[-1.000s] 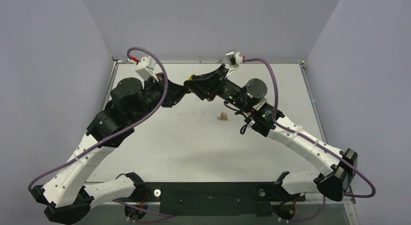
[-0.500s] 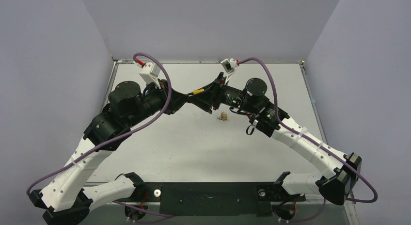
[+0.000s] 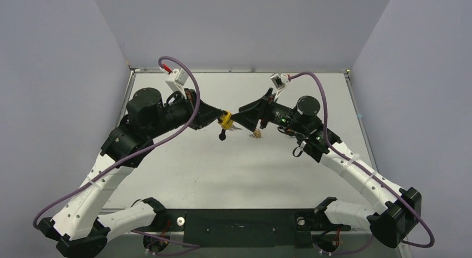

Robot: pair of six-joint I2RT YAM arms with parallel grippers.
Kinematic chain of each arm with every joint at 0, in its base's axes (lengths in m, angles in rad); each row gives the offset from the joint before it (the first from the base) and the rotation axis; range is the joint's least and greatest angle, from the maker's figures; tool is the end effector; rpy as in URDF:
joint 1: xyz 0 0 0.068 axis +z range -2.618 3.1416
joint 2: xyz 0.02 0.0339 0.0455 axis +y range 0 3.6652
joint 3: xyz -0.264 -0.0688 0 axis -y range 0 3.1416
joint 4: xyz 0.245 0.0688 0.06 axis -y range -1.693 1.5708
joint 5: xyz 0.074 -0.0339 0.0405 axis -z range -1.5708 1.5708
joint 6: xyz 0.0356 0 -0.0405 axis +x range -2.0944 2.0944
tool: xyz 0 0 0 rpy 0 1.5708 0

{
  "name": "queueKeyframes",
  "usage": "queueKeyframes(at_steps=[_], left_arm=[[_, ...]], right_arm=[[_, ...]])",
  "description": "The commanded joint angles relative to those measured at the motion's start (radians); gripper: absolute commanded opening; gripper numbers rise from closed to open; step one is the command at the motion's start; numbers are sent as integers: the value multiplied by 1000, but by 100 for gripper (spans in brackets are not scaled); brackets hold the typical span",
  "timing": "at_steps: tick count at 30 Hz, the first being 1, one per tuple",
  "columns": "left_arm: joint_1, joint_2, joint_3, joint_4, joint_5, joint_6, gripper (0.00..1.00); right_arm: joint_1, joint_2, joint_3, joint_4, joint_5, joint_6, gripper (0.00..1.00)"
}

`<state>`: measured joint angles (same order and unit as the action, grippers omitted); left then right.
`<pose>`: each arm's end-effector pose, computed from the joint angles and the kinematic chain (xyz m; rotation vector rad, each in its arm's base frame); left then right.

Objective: Lock with the key
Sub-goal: Lock the lock.

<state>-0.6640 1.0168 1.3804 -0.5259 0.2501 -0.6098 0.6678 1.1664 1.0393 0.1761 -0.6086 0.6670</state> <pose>0.1488 -0.1276 0.4637 0.2491 1.8552 -1.1285 0.1993 0.1831 0.3897 -0.5459 1.6527 1.4822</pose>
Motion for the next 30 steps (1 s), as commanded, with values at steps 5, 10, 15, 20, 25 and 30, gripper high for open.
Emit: queueKeyframes(at_steps=[5, 10, 15, 20, 25, 30], left_arm=[[102, -8, 24, 200, 185, -81, 0], [129, 11, 43, 270, 291, -156, 0], [164, 23, 24, 409, 383, -270, 0], [198, 24, -14, 500, 417, -366, 0], [220, 25, -46, 606, 447, -434, 0], [229, 32, -53, 626, 461, -451, 0]], right_arm=[[-169, -116, -176, 396, -182, 138, 72], [-198, -84, -241, 666, -304, 298, 71], [-181, -26, -207, 830, -341, 376, 69], [-148, 2, -163, 817, -377, 372, 62], [-142, 3, -143, 794, -374, 359, 58], [-137, 16, -122, 800, -368, 364, 56]])
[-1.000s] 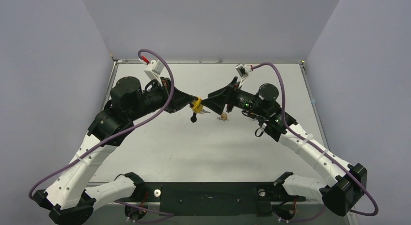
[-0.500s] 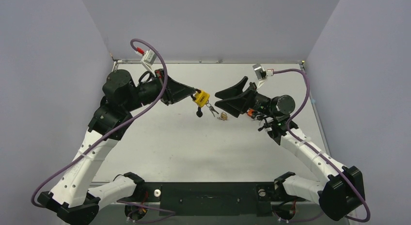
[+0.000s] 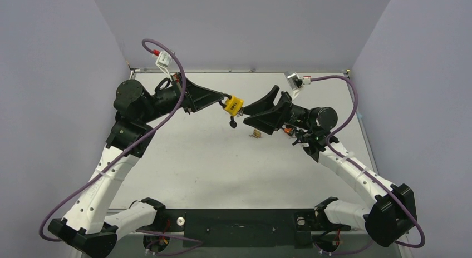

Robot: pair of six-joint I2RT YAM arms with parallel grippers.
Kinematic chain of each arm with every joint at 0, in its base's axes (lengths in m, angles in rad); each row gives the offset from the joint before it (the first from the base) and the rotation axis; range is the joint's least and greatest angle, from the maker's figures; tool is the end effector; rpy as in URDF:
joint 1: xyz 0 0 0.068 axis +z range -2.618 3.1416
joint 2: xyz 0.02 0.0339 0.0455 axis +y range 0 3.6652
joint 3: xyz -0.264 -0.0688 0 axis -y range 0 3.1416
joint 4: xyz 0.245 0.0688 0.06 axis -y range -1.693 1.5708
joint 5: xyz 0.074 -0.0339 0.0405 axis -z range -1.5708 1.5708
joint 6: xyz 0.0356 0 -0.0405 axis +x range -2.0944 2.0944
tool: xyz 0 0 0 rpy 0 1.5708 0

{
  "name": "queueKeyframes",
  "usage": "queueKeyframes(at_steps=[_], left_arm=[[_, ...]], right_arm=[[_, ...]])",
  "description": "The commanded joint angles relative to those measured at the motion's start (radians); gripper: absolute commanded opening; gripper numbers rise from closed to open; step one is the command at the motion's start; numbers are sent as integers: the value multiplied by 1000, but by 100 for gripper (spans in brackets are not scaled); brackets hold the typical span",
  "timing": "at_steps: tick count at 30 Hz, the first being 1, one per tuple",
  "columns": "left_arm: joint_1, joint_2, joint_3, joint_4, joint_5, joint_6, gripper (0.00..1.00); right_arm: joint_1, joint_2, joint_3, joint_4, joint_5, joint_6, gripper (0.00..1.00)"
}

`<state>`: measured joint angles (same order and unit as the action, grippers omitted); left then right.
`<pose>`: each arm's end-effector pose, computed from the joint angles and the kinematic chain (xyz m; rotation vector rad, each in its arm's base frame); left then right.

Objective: Lock with the key
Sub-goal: Lock the lock.

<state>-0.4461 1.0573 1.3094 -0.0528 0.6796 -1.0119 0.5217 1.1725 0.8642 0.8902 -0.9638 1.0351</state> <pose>0.1819 -0.1118 0.4828 0.2047 1.6297 -1.6251 0.2005 0.1490 0.3915 -0.7278 1.2904 1.7808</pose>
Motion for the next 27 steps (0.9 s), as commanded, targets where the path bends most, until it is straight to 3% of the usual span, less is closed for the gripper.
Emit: queueKeyframes(at_steps=[1, 9, 19, 27], left_arm=[[12, -7, 20, 155, 33, -51, 0], [15, -2, 12, 178, 42, -69, 0], [41, -13, -17, 185, 42, -79, 0], [81, -15, -45, 226, 44, -104, 0]], right_arm=[[13, 13, 56, 85, -11, -4, 55], [41, 29, 81, 38, 1, -38, 45], [43, 28, 88, -13, 16, -64, 0], [35, 0, 47, -116, 24, -136, 0]])
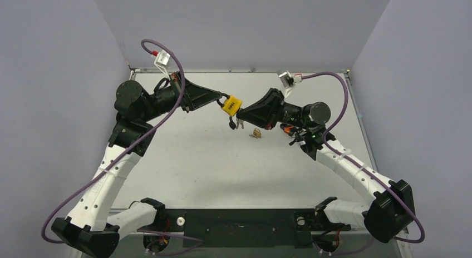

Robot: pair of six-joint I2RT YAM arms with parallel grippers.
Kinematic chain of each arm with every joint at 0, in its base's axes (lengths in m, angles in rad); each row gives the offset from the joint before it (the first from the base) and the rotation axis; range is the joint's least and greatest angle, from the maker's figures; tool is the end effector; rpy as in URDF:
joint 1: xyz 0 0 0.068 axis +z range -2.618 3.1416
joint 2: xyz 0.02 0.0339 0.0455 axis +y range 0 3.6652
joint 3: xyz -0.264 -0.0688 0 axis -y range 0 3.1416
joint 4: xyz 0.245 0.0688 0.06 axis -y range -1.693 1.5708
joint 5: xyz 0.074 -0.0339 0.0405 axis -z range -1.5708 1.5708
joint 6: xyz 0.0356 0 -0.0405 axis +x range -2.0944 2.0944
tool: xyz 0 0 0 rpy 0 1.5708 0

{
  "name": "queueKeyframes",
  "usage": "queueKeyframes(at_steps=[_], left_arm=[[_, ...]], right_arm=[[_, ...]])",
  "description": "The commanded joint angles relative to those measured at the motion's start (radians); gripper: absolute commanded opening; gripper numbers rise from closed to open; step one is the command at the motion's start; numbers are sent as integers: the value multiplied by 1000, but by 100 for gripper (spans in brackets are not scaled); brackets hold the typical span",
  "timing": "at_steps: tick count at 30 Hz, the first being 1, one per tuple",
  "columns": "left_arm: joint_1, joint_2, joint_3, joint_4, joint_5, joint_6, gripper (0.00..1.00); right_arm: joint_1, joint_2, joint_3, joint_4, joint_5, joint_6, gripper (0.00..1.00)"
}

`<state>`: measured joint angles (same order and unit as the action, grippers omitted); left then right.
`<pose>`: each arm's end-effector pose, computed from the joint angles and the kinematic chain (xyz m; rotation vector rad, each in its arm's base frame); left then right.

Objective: Lock with the key
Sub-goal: Lock the lock, then place the lock at the center of the board, then place the key at the center of the board.

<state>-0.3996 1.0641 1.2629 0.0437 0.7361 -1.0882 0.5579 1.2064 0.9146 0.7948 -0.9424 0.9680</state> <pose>0.1912 -0.1067 0.4756 0.1844 1.6186 -1.6789 0.2062 0.1626 0.3929 -0.7361 1.3276 1.7676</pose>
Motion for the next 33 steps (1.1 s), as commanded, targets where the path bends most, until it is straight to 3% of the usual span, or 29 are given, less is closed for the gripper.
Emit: queueKeyframes(at_steps=[1, 14, 16, 17, 20, 22, 27, 33], left_arm=[[44, -22, -6, 146, -11, -36, 0], [160, 2, -74, 361, 28, -157, 0], [176, 6, -82, 324, 22, -132, 0], [182, 7, -86, 303, 18, -115, 0], [201, 18, -124, 180, -28, -12, 0], [209, 35, -174, 141, -67, 30, 0], [234, 145, -365, 245, -143, 29, 0], [240, 351, -424, 336, -199, 62, 0]], right_arm=[[-3, -37, -8, -25, 1, -75, 0], [-19, -54, -96, -93, 7, -116, 0], [-24, -54, -97, -151, 36, -168, 0], [-25, -54, -77, -277, 55, -210, 0], [-13, -22, 0, -634, 249, -416, 0], [1, 19, 53, -745, 369, -461, 0], [44, 134, 191, -904, 615, -470, 0], [91, 390, 360, -975, 717, -460, 0]])
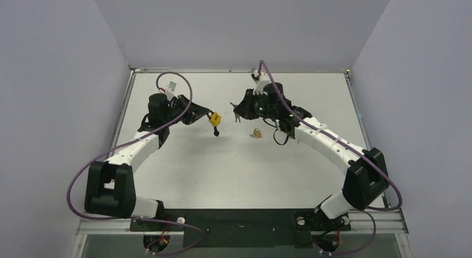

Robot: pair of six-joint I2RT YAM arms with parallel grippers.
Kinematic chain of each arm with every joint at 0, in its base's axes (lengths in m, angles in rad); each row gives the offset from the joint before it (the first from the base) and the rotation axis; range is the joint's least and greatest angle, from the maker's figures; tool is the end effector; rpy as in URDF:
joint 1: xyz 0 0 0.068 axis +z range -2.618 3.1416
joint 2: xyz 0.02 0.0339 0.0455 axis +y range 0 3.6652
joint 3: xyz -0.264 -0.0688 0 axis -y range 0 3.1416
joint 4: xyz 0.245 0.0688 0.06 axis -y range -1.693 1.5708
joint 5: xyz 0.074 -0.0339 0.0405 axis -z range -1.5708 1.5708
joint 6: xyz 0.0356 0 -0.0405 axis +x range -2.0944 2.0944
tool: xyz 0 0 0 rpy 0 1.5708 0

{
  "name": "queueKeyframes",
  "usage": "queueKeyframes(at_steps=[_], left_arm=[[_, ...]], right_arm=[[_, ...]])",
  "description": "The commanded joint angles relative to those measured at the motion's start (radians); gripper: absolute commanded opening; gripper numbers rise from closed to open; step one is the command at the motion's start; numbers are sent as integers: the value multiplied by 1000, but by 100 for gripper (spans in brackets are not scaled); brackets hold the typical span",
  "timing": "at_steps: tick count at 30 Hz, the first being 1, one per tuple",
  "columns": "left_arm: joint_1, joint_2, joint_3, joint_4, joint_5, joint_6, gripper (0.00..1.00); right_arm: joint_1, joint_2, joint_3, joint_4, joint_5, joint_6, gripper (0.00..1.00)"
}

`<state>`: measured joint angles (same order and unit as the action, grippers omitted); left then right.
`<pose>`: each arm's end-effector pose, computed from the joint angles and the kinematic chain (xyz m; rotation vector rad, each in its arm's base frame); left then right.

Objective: Lock with the key
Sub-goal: Place the key at the center of the board.

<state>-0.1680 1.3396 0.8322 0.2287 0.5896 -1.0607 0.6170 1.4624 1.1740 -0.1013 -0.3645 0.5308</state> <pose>0.2948 -0.0701 0.2754 -0.4484 1.9932 -1.3597 0.2721 0.2086 0.3230 -0.3476 2.0747 1.0830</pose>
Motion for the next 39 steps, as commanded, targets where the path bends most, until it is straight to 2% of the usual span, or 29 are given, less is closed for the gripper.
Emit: queueKeyframes(at_steps=[1, 5, 12, 19, 27, 29, 34, 36, 39], left_arm=[[10, 100, 5, 157, -55, 36, 0], [21, 248, 0, 220, -38, 37, 0], [29, 394, 10, 250, -22, 42, 0], [53, 507, 5, 250, -21, 54, 0], [82, 498, 56, -9, -132, 166, 2], [82, 488, 77, -82, -186, 194, 6], [84, 476, 103, -181, -239, 222, 34], [84, 467, 106, -201, -258, 228, 42], [84, 433, 124, -261, -298, 243, 43]], right_arm=[[40, 161, 138, -88, 148, -20, 0], [65, 295, 232, -96, 185, -3, 0], [94, 465, 381, -141, 226, 12, 0], [111, 554, 422, -151, 249, 30, 0], [151, 622, 436, -155, 278, 38, 0], [158, 636, 446, -158, 286, 42, 0], [178, 656, 456, -160, 306, 54, 0], [186, 659, 457, -161, 315, 57, 0], [195, 661, 450, -161, 327, 62, 0]])
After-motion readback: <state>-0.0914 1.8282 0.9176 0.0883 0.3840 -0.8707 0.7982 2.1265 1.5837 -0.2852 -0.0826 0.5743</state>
